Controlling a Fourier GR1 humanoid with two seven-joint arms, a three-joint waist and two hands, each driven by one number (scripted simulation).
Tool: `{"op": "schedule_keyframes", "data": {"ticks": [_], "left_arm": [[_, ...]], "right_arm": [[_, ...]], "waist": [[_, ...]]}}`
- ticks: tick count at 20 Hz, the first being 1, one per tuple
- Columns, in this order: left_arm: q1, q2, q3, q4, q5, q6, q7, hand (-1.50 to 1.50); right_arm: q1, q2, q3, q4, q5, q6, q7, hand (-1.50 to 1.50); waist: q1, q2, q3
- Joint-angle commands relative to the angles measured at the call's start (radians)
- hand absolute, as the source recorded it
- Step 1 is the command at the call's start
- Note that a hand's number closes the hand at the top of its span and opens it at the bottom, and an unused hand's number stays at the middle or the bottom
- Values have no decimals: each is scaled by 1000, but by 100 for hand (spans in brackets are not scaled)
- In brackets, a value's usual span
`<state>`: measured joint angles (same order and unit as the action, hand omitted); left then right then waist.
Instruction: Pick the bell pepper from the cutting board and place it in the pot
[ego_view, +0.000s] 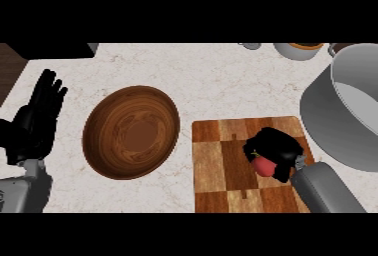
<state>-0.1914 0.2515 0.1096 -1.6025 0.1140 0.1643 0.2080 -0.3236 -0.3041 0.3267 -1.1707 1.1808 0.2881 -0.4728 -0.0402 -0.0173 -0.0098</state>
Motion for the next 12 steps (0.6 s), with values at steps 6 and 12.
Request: {"op": "schedule_keyframes", "data": {"ticks": [6,12], "left_arm": [[47,19,22,-40,11,-11,8,0],[32,9,13,-40,14,-13,21,0]], "right_arm": [[313,279,-80,-315,-60,25,488,150],[375,302,-81,-675,-161,-112,664,150]], "waist": [[-9,-2,7],[1,4,9]]}}
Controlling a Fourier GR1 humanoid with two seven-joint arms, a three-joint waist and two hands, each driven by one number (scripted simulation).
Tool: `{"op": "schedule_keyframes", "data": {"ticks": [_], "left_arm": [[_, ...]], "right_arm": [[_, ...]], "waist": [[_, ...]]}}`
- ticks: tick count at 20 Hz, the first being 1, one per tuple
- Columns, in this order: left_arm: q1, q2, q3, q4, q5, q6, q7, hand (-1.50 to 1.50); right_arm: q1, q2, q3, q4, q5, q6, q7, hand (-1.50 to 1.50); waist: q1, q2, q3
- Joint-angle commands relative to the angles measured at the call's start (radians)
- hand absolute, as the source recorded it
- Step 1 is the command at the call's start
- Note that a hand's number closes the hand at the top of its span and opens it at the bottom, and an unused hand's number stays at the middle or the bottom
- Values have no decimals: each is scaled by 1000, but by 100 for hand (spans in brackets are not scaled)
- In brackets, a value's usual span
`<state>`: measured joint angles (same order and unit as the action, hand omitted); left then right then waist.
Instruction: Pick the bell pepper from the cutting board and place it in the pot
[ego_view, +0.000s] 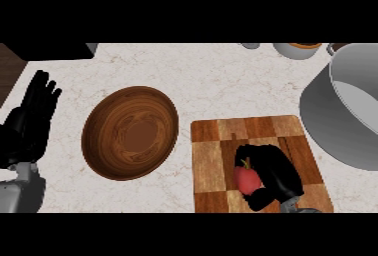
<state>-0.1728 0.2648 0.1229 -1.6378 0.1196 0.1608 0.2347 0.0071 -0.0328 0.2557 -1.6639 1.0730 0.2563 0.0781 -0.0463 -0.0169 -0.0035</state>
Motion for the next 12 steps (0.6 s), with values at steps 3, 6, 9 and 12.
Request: {"op": "schedule_keyframes", "data": {"ticks": [3,6,9,12], "left_arm": [[-15,3,7,7,2,-1,8,0],[12,14,14,-18,20,-29,-6,0],[13,-34,-26,3,-20,0,-36,0],[-2,-35,-44,-63,-29,15,36,0]], "right_arm": [[53,32,-16,-369,-82,-124,203,150],[116,32,-42,-501,13,-186,240,150],[94,32,-127,-594,-49,-193,260,150],[42,3,-231,-669,-65,-135,319,150]], "waist": [[1,3,2],[17,7,2],[29,13,3],[40,14,4]]}}
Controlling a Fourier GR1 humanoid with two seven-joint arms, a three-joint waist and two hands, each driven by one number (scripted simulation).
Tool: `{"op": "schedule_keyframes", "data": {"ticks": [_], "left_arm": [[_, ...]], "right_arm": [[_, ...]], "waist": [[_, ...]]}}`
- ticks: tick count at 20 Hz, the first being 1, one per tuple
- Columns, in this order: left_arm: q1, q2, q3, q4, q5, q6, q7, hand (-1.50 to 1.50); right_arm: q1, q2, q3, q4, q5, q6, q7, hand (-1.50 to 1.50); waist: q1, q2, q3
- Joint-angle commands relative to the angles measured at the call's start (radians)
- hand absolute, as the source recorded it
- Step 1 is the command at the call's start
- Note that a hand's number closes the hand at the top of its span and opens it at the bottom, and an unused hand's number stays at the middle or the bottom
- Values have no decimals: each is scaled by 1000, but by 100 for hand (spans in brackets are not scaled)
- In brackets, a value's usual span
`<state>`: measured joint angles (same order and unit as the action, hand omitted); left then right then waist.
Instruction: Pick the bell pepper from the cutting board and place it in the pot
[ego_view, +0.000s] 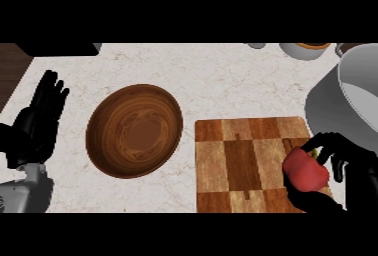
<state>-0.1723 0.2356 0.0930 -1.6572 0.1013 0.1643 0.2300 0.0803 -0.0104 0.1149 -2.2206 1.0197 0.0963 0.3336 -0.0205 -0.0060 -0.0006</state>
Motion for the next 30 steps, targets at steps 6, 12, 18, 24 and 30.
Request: {"op": "schedule_keyframes", "data": {"ticks": [6,12,18,24,30], "left_arm": [[-27,-3,8,18,-15,-13,4,0],[29,-1,17,-51,5,-41,23,0],[36,-25,19,14,6,-58,-48,0],[-22,-25,-8,-16,-20,-35,15,0],[-25,-15,26,13,2,-53,8,0]], "right_arm": [[-148,-103,-359,-25,-243,74,80,150],[-238,-198,-531,238,-370,15,-25,150],[-318,-226,-614,479,-481,-54,-148,150],[-300,-418,-621,700,-131,-237,-278,150],[-445,-475,-629,1096,-112,-387,-417,150]], "waist": [[19,6,1],[27,6,1],[31,8,1],[47,16,2],[43,13,2]]}}
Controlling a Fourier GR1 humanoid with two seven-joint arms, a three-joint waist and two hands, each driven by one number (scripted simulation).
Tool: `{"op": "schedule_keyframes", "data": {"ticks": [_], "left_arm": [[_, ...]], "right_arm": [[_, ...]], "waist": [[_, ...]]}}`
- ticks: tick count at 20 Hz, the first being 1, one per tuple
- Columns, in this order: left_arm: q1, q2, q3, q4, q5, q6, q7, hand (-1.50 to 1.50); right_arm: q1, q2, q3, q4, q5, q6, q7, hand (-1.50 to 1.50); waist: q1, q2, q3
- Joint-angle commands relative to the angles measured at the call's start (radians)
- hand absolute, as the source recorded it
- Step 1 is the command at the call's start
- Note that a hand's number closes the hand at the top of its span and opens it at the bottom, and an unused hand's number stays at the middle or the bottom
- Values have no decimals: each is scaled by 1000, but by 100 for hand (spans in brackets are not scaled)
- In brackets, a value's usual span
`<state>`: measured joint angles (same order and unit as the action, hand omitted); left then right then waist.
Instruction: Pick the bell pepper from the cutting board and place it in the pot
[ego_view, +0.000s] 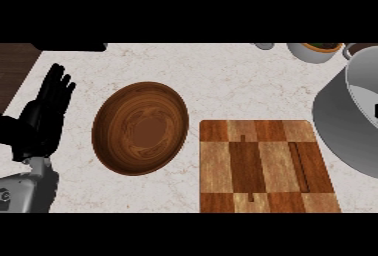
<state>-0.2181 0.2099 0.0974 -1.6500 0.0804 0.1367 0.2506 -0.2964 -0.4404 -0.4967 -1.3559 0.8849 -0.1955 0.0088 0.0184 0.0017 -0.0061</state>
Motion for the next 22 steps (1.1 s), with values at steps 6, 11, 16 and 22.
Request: {"op": "schedule_keyframes", "data": {"ticks": [6,11,16,22], "left_arm": [[18,-45,-25,23,-29,12,-60,0],[-15,-27,-13,39,-21,6,-28,0],[-18,-32,-16,51,-15,-6,-48,0],[-9,-15,3,25,-11,2,-8,0]], "right_arm": [[-180,-36,-46,533,-38,-105,-125,150],[-186,-63,-88,604,-163,43,-233,-150],[-195,-24,-153,621,-307,115,-366,-150],[-239,-65,-298,639,-505,221,-419,-150]], "waist": [[11,9,8],[9,10,10],[4,12,12],[1,5,10]]}}
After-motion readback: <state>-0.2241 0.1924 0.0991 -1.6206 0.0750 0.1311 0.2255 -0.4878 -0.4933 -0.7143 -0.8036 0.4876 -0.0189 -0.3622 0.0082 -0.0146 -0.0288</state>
